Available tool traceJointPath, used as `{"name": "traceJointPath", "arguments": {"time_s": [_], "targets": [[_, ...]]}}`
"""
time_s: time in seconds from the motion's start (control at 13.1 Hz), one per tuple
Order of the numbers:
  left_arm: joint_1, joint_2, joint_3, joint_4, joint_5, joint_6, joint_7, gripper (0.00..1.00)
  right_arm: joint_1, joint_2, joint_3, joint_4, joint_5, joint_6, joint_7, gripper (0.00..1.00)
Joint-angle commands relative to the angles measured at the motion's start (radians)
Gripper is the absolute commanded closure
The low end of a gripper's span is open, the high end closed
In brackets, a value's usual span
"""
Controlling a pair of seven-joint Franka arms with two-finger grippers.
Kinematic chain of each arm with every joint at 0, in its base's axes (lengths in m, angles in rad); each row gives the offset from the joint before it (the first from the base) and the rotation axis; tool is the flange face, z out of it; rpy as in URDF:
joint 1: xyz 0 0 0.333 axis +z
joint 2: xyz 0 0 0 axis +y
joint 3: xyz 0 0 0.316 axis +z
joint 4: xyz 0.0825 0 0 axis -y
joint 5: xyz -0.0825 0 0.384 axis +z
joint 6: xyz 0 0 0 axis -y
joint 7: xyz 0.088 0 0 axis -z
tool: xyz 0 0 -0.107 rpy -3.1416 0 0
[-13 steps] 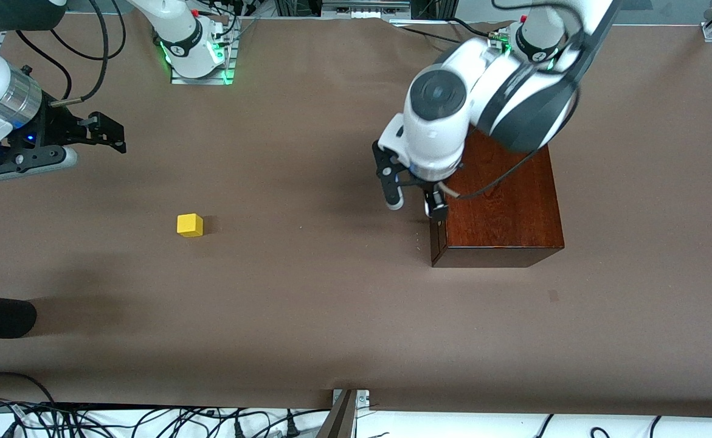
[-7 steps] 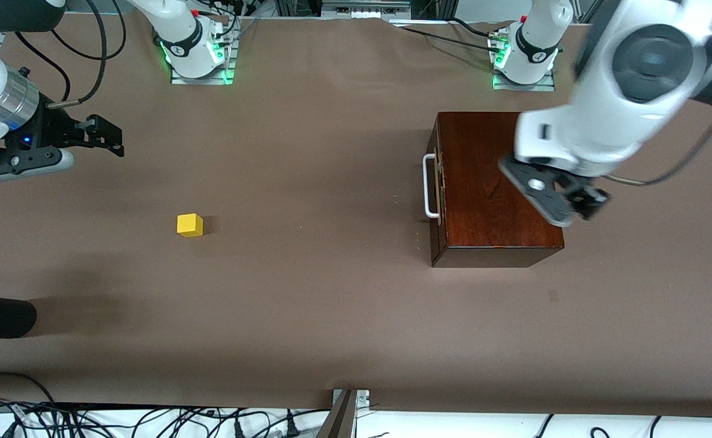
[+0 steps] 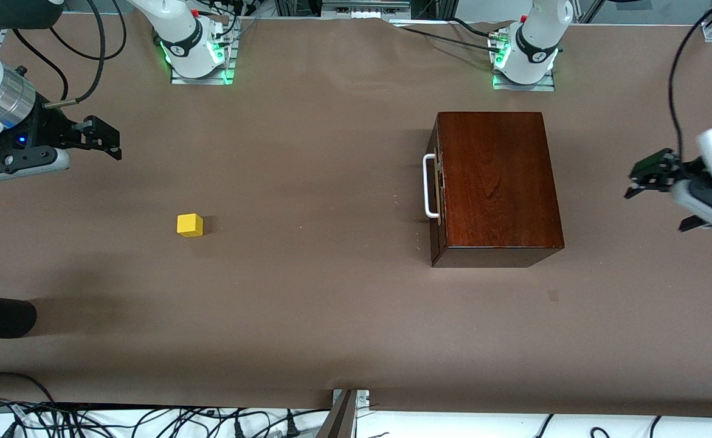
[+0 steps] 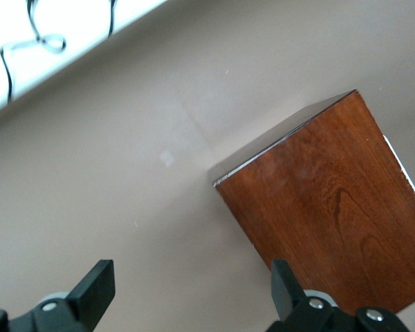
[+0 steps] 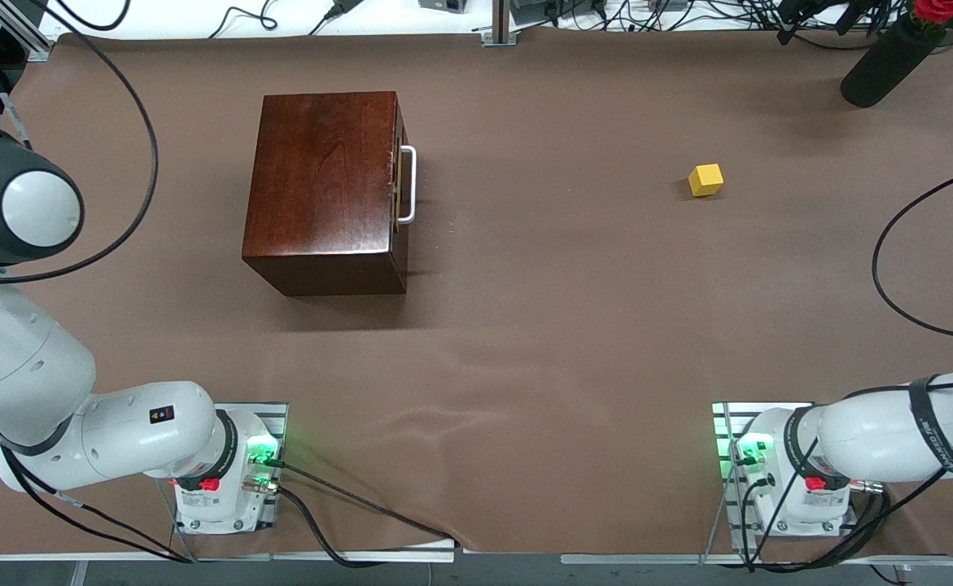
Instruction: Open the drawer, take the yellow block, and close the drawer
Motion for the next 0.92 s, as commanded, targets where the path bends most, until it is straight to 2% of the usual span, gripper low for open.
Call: {"name": "traceJointPath", "arguments": {"time_s": [0.0,0.08,0.23,0.38,0.54,0.84], "targets": [[-0.024,-0.151,0.029,-0.126,-0.019,-0.041,-0.222,0.0,-0.007,0.005,0.007,0.019,-0.004,-0.011,-0.005,0.0],[-0.05,-0.243,0.078,-0.228,-0.025,-0.03,-0.288,0.0,-0.006,0.005,0.007,0.019,-0.004,-0.012,-0.005,0.0],[-0.161,-0.373,0.257,-0.419,-0.089,0.098,-0.31,0.0,-0.007,0.005,0.007,0.016,-0.001,-0.014,-0.005,0.0],[-0.25,-0.462,0.359,-0.578,-0.097,0.209,-0.31,0.0,-0.006,0.005,0.007,0.018,-0.001,-0.018,-0.005,0.0],[-0.281,-0.487,0.371,-0.634,-0.091,0.233,-0.321,0.0,-0.006,0.005,0.007,0.018,-0.007,-0.018,-0.006,0.0],[-0.285,-0.474,0.384,-0.625,-0.098,0.188,-0.347,0.0,-0.006,0.003,0.007,0.019,-0.006,-0.018,-0.005,0.0]]}}
